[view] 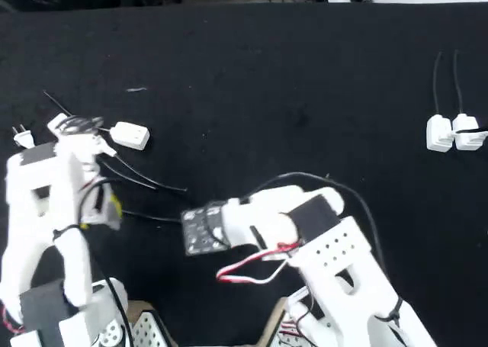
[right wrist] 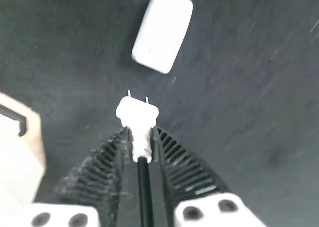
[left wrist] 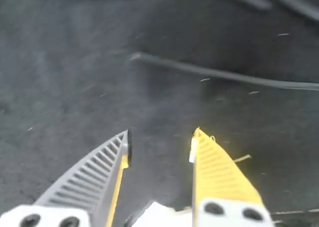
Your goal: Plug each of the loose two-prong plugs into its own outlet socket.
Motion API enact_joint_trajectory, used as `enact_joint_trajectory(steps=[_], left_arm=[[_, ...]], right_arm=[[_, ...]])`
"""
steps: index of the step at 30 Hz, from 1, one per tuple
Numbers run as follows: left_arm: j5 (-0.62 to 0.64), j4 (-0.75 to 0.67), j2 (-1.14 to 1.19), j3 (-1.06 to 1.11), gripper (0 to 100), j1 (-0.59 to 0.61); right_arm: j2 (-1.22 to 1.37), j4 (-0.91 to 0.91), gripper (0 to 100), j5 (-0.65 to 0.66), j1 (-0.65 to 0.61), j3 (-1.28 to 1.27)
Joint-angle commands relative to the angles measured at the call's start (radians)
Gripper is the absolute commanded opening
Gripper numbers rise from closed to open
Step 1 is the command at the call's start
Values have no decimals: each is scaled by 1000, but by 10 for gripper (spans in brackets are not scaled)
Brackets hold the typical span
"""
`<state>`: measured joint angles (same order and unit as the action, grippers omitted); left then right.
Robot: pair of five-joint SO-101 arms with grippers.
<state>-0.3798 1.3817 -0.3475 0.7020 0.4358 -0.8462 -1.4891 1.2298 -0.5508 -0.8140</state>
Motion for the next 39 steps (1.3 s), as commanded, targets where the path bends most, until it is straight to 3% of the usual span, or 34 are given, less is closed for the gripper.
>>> enact_joint_trajectory(steps=[1,7,15,26,39], left_arm=[[-92,-81,-5,64,205,194],[-114,-292,-5,229,205,321],[-91,-408,-5,361,205,298],[-89,-419,-5,369,205,300],[-89,-419,-5,369,205,302]], right_arm=[[147,5,11,-26,-55,168],[384,-69,11,-28,-58,358],[512,-172,11,-40,-89,470],[559,-78,11,-321,-304,450],[679,48,11,-330,-272,335]])
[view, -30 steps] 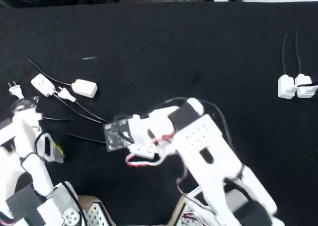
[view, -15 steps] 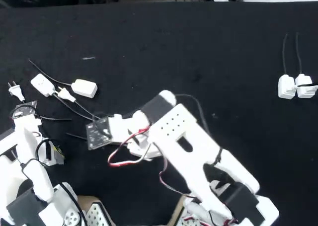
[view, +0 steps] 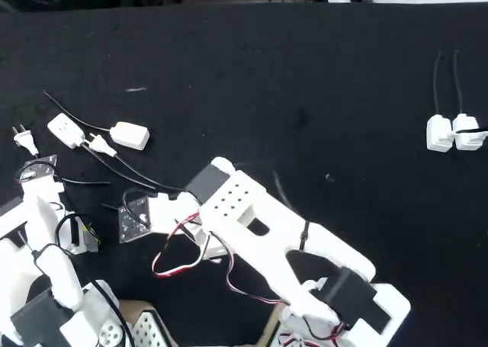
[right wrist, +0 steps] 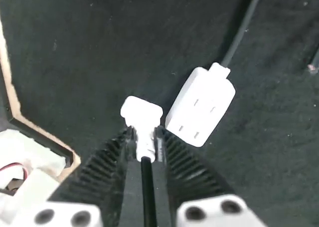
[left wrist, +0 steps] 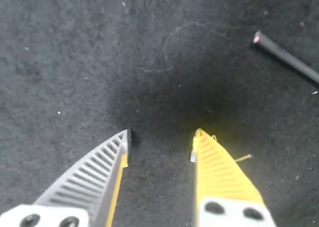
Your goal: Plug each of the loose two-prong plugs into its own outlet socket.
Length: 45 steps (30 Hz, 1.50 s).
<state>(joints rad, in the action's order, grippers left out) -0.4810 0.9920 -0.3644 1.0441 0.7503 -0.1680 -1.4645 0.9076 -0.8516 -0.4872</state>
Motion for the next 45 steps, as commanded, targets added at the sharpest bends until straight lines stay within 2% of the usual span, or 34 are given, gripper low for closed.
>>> enact_joint_trajectory(steps=[1,6,9,15,22,28,41,45], left_arm=[[12,-29,12,28,205,-13],[12,-29,12,28,205,-13],[12,-29,12,28,205,-13],[12,-29,12,28,205,-13],[12,-29,12,28,205,-13],[12,-29,12,30,205,-13],[12,-29,12,30,205,-13],[12,-29,12,30,205,-13]], right_arm=[[4,28,11,5,52,8],[8,37,11,83,184,8],[7,37,11,114,222,8],[8,40,11,133,233,10],[1,55,11,226,284,12],[-31,-63,11,287,255,56],[-88,-23,11,729,255,120],[-88,23,11,793,258,120]])
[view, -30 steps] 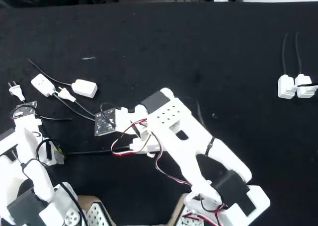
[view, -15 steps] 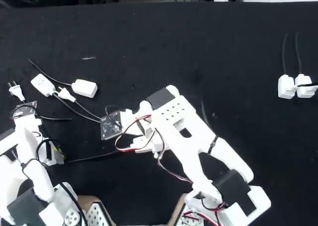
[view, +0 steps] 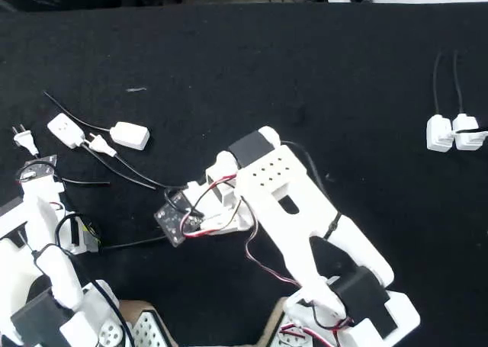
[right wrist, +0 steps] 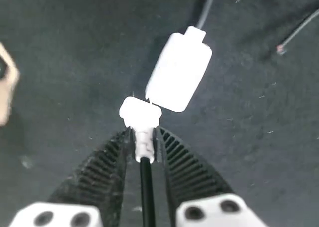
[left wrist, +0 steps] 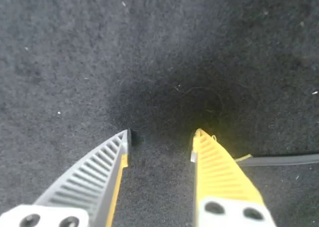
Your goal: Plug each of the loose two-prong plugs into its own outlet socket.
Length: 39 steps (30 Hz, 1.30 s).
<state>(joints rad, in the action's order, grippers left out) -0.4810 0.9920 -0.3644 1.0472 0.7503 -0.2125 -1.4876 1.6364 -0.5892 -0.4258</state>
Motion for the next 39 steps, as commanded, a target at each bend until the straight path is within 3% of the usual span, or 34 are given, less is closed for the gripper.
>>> enact_joint_trajectory(steps=[1,13,39], left_arm=[[12,-29,12,27,205,-13],[12,-29,12,27,205,-13],[14,-29,12,25,205,-13]], right_arm=[[-44,55,11,66,-5,59],[-42,204,11,66,-6,-41],[-50,198,11,60,-69,-68]])
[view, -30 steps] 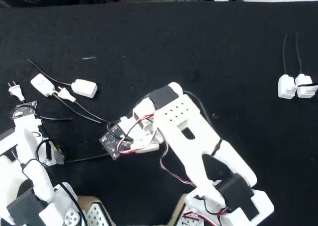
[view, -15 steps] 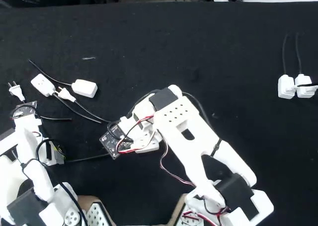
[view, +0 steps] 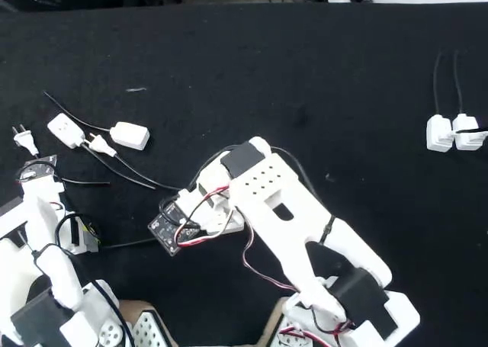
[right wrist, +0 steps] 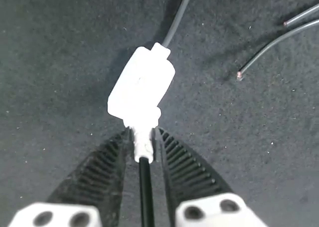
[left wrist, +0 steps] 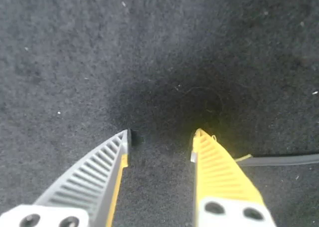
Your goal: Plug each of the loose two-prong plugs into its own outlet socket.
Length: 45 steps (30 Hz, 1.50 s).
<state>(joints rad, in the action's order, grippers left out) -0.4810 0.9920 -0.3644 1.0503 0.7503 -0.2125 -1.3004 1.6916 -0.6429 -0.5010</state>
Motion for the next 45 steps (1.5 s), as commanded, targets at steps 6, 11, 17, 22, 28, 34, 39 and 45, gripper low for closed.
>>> enact_joint_trajectory(steps=[6,11,17,22,28,34,39,45], left_arm=[[14,-29,12,22,205,-13],[15,-29,12,22,205,-13],[15,-29,12,22,205,-12],[15,-29,12,22,205,-12],[15,-29,12,22,205,-12],[15,-29,12,22,205,-12],[15,-29,12,22,205,-12],[15,-29,12,22,205,-12]], right_arm=[[-47,17,11,5,-20,8],[-51,37,11,-18,-15,18],[-51,-64,11,-51,-14,130],[-44,-100,11,-48,20,140],[-42,-98,11,-46,78,134],[-42,-34,11,-46,75,51],[-42,25,11,-46,72,-19],[-50,23,11,-46,75,-18]])
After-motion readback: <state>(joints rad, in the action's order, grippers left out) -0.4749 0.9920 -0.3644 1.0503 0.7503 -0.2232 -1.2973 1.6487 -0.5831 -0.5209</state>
